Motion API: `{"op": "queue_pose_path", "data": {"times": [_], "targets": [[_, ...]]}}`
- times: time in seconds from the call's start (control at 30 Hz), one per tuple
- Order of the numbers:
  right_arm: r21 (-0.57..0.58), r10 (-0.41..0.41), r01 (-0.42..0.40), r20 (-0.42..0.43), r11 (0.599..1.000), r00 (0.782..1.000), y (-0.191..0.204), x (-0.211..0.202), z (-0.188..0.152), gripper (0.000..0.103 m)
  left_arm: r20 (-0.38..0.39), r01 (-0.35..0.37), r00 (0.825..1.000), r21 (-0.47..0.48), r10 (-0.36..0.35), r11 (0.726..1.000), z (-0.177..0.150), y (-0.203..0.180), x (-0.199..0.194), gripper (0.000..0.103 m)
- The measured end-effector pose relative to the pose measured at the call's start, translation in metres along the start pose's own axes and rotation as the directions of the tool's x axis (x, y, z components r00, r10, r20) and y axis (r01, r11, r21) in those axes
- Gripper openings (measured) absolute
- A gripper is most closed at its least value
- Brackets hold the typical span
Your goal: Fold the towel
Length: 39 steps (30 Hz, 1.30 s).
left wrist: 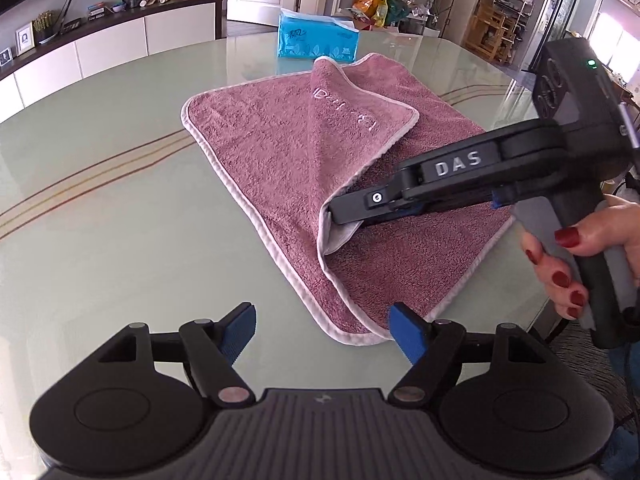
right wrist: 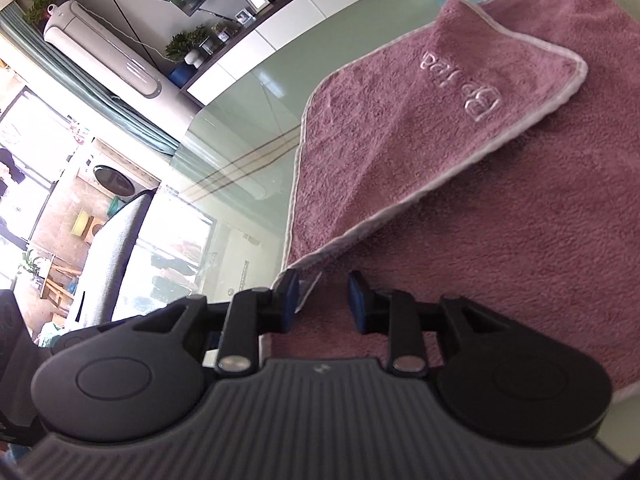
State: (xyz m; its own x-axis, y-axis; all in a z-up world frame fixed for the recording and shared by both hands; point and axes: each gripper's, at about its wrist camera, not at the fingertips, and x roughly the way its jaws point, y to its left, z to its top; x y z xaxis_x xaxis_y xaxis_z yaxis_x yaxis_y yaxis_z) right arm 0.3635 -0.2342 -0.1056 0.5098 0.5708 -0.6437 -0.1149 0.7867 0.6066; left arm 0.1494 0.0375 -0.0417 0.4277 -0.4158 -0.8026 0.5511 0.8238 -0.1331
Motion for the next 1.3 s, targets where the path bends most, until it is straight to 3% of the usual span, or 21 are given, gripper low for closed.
{"op": "queue_pose_path", "data": {"times": [0.1,0.2,0.27,0.3,0.33,0.43,0.67,0.83,0.9,0.97,1.03,1.1,1.2,1.3], "targets": [[-0.003,-0.004,0.004,0.004,1.0,1.0,0.003,0.0,0.001,0.045,-0.001,0.007,1.0,0.0,-0.007,1.0,0.001,0.0,0.002,0.077],[-0.017,-0.026,0.026,0.005,1.0,1.0,0.005,0.002,0.002,0.046,0.003,0.009,1.0,0.008,-0.009,1.0,0.002,-0.002,0.002,0.077],[-0.033,-0.051,0.052,0.006,0.998,0.999,0.006,0.006,0.002,0.043,0.006,0.011,1.0,0.01,-0.011,1.0,0.003,-0.003,0.001,0.077],[-0.032,-0.049,0.049,0.008,0.998,0.999,0.005,0.007,0.003,0.036,0.008,0.01,1.0,0.01,-0.01,1.0,0.003,-0.003,0.001,0.077],[-0.031,-0.046,0.046,0.01,0.998,0.999,0.005,0.008,0.003,0.022,0.011,0.008,1.0,0.009,-0.008,1.0,0.004,-0.003,0.001,0.077],[-0.058,-0.062,0.062,0.009,0.996,0.998,0.005,0.014,0.002,0.006,0.013,0.005,1.0,0.002,-0.005,1.0,0.006,-0.003,0.002,0.077],[-0.194,-0.11,0.12,0.063,0.974,0.992,0.009,-0.018,0.015,0.004,0.031,-0.004,1.0,-0.021,0.005,1.0,0.02,-0.001,0.005,0.077],[-0.341,-0.229,0.273,0.163,0.899,0.96,0.001,-0.076,0.044,0.004,0.036,-0.002,0.999,-0.028,0.003,1.0,0.041,-0.005,0.015,0.077],[-0.367,-0.283,0.346,0.216,0.863,0.935,-0.009,-0.101,0.058,0.004,0.035,-0.006,0.999,-0.014,0.007,1.0,0.052,-0.012,0.021,0.076],[-0.376,-0.348,0.434,0.277,0.818,0.896,-0.023,-0.128,0.073,0.004,0.025,-0.01,1.0,0.016,0.009,1.0,0.064,-0.023,0.033,0.076],[-0.362,-0.422,0.533,0.342,0.765,0.839,-0.042,-0.159,0.092,0.004,0.003,-0.022,1.0,0.042,0.022,0.999,0.072,-0.032,0.046,0.074],[-0.347,-0.49,0.616,0.388,0.707,0.78,-0.06,-0.183,0.107,0.004,-0.045,-0.06,0.997,0.071,0.064,0.996,0.079,-0.041,0.065,0.065],[-0.324,-0.584,0.721,0.429,0.612,0.689,-0.091,-0.206,0.125,0.004,-0.091,-0.114,0.988,0.092,0.122,0.989,0.084,-0.047,0.078,0.069],[-0.296,-0.652,0.785,0.441,0.544,0.617,-0.124,-0.222,0.138,0.004,-0.131,-0.131,0.981,0.089,0.141,0.987,0.088,-0.045,0.079,0.074]]}}
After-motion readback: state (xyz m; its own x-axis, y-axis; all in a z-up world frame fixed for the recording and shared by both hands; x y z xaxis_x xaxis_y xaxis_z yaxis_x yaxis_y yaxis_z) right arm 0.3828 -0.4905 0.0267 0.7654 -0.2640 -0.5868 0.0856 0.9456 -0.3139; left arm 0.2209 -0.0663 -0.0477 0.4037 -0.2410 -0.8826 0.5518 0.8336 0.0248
